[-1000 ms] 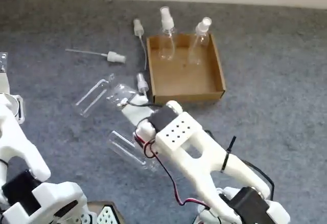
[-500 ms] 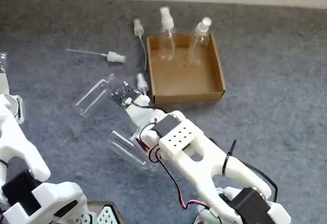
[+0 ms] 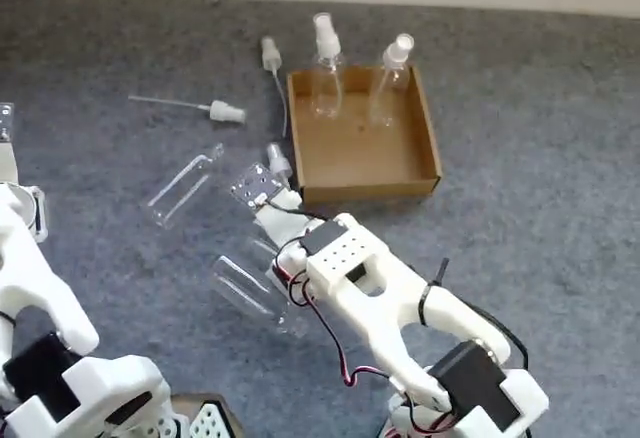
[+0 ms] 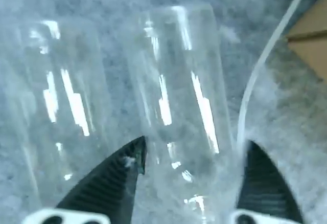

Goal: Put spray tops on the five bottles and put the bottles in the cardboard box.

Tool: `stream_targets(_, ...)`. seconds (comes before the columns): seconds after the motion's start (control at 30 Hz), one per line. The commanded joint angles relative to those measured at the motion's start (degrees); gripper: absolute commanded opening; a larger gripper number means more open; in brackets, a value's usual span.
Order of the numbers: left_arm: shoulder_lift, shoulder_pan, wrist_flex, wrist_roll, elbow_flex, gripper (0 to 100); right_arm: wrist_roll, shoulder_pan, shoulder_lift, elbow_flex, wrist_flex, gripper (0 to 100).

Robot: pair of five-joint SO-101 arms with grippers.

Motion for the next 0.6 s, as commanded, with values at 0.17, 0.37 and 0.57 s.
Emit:
stream_targets(0.17, -0.3, 1.0, -0.8, -0.3, -2.6, 20, 0.2, 3.6, -7.3, -3.1, 6.7, 4.6)
stream_targets(0.37, -0.7, 1.1, -0.8, -0.3, -2.6, 20, 9.0, 13.9, -27.1, -5.9, 22.6, 4.5)
stream_targets(0.57, -0.7, 1.3, -0.8, -0.3, -2.6, 20, 15.5, 42.0, -33.5, -6.5, 30.2, 4.5)
